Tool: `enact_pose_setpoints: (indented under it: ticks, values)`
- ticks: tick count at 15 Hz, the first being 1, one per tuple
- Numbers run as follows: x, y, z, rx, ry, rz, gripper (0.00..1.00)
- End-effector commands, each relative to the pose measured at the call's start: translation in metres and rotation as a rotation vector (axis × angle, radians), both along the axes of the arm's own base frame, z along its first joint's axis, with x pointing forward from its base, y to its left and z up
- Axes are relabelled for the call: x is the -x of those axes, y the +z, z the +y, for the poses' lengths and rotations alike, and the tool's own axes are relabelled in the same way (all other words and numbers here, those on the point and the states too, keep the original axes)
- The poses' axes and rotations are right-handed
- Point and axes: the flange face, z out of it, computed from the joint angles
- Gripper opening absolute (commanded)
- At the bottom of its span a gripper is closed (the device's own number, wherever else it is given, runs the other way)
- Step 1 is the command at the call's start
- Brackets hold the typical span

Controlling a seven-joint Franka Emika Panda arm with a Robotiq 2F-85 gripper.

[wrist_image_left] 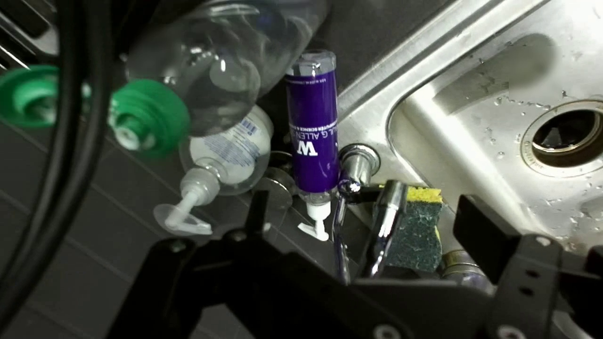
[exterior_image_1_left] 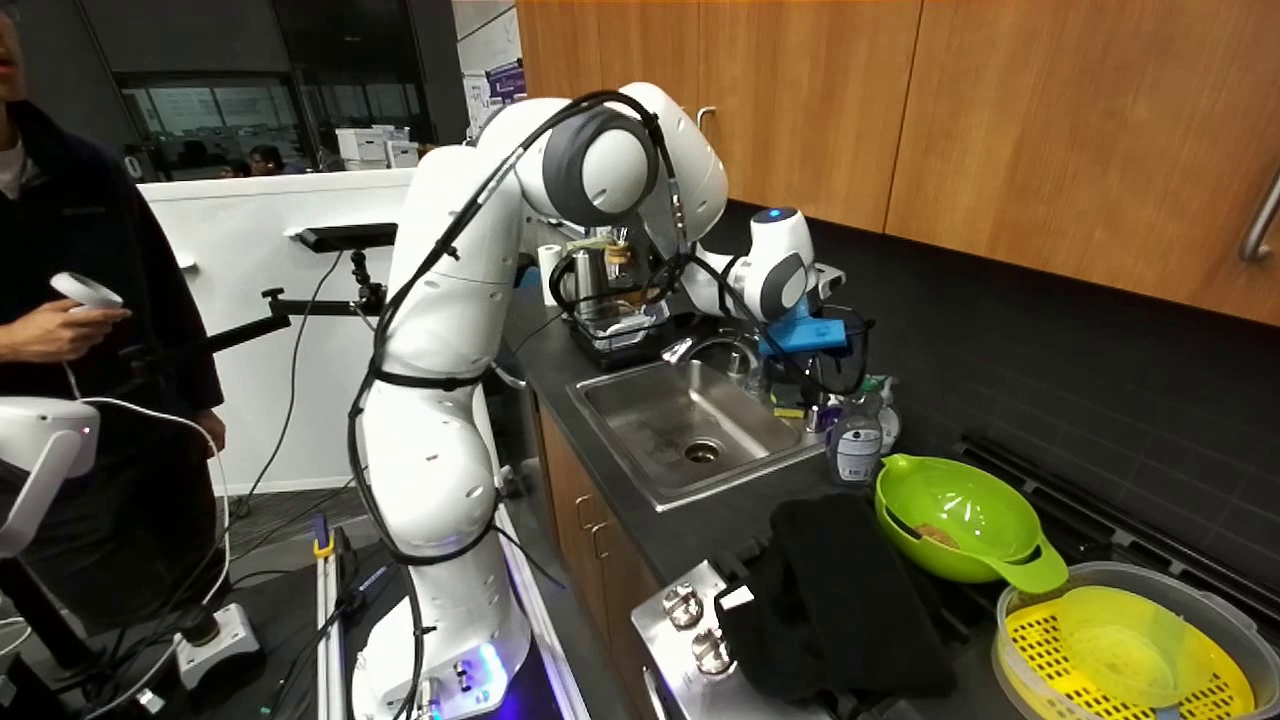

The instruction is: Move the small faucet on the right to the right

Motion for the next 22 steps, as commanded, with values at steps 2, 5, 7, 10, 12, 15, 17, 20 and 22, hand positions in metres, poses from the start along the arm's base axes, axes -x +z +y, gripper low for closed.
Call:
enact_pose_setpoints:
  ticks: [2, 5, 7, 10, 12, 15, 17, 20, 22]
  values:
    - [0.053, 0.029, -0.024, 0.024, -0.124, 0.031, 1.00]
    - [0.084, 0.039, -0.036, 0.015, -0.216, 0.069, 1.00]
    - [0.106, 0.045, -0.045, 0.005, -0.288, 0.087, 1.00]
    - [0.139, 0.054, -0.063, 0.005, -0.424, 0.091, 1.00]
    - [0.157, 0.067, -0.079, 0.009, -0.520, 0.061, 1.00]
    - [0.176, 0.112, -0.103, 0.044, -0.612, -0.063, 1.00]
    - [0.182, 0.143, -0.112, 0.029, -0.631, -0.132, 1.00]
    - [0.173, 0.147, -0.113, -0.001, -0.627, -0.134, 1.00]
    - [0.178, 0.156, -0.113, -0.010, -0.631, -0.153, 1.00]
